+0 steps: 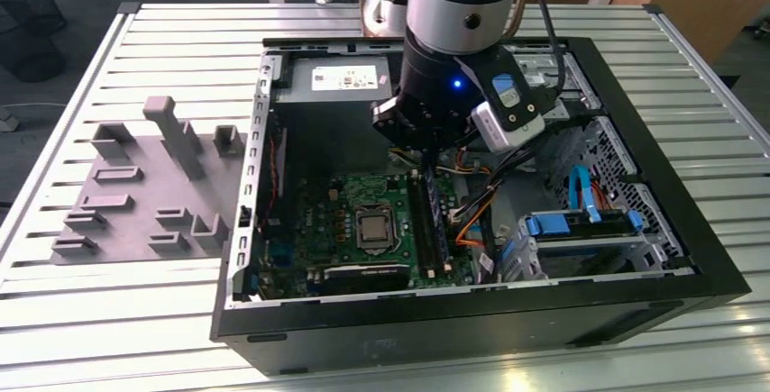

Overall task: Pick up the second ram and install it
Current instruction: 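Insert the second ram into the second slot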

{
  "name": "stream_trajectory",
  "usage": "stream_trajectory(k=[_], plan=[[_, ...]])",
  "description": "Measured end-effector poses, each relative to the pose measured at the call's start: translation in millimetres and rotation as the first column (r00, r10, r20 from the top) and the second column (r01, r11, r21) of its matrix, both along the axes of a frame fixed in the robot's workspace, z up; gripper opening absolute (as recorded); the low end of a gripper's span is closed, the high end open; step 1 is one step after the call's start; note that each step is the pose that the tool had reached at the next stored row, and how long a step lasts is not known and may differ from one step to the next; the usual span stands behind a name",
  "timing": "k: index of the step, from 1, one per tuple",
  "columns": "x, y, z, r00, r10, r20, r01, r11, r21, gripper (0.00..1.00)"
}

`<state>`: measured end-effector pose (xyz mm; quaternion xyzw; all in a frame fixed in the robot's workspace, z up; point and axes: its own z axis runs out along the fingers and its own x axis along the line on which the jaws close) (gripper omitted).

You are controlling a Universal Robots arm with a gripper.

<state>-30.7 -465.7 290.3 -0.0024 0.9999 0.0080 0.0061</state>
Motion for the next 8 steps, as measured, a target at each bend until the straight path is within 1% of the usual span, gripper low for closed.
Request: stream_trajectory(k=[4,8], plan=[[0.0,-0.6,-1.2,1.0000,0.000,0.0001,0.000,1.0000,0.0004,0.14],[0.0,-4.7,-8.1,1.0000,0.000,0.0001,0.000,1.0000,0.0002,0.14]])
